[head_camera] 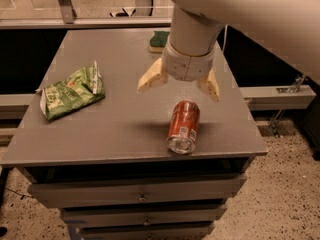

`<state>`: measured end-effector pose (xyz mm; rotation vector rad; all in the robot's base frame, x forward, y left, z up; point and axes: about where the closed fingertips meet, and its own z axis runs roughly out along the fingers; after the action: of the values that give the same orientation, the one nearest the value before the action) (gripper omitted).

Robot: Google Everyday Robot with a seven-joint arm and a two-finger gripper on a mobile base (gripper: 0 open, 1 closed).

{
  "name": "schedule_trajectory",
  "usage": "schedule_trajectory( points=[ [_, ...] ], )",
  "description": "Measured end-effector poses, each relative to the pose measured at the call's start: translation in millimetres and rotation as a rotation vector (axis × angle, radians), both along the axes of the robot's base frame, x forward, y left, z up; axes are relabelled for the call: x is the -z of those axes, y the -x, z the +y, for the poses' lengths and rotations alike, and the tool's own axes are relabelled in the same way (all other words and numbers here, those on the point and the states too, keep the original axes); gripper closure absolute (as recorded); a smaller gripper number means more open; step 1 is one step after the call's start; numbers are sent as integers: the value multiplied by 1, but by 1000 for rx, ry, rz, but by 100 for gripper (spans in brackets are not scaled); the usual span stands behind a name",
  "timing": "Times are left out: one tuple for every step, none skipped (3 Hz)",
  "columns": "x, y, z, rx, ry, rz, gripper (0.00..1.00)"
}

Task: Place coke can upright

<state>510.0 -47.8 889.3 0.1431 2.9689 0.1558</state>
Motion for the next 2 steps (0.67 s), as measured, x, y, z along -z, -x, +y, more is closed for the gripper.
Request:
schedule_trajectory(
  points=[
    [14,16,3,14,-22,14,0],
    [24,27,7,13,-41,16,0]
  ],
)
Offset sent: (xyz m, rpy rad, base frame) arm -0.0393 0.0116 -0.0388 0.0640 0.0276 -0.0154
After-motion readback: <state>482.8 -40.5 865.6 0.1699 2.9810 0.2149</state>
